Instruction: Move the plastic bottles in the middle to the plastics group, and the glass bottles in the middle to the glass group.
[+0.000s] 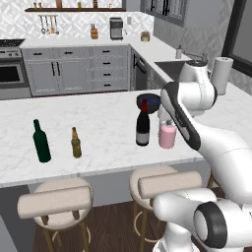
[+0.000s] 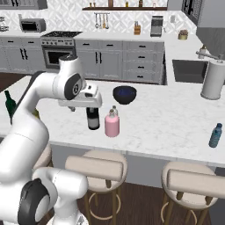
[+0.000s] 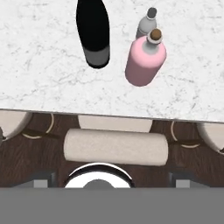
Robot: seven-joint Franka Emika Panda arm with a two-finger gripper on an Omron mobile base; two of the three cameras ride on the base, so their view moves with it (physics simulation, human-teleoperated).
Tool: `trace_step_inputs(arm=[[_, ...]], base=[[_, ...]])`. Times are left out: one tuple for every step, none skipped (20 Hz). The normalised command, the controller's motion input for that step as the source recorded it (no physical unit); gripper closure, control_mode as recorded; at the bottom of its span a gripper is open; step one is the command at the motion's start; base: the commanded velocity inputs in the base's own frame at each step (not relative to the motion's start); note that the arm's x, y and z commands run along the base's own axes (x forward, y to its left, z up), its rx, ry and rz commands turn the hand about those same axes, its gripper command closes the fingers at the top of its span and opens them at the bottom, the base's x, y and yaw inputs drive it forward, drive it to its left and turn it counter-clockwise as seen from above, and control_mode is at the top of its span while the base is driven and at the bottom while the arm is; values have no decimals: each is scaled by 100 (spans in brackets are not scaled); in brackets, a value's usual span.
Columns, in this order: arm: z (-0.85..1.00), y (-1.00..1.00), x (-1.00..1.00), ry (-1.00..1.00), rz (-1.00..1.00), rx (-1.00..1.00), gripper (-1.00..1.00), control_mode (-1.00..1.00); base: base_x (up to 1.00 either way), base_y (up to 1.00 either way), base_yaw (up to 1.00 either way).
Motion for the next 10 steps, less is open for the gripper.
trace_step_inputs(arm=[[0, -52, 0, -31, 0, 0, -100, -100], [0, -57, 0, -30, 0, 0, -100, -100], [0, -49, 0, -29, 0, 0, -100, -100], [0, -39, 0, -31, 0, 0, -100, -100], [0, -15, 0, -31, 3, 0, -100, -100], [0, 0, 14, -31, 9, 0, -100, -100], [0, 0, 26, -29, 8, 0, -100, -100], [-19, 0, 40, -14, 6, 0, -100, -100], [-20, 0, 26, -14, 10, 0, -100, -100], [-22, 0, 36, -13, 11, 0, -100, -100]], base=[[0, 0, 0], [0, 0, 0], [0, 0, 0], [0, 0, 0], [0, 0, 0], [0, 0, 0], [0, 0, 0], [0, 0, 0], [0, 0, 0], [0, 0, 0]])
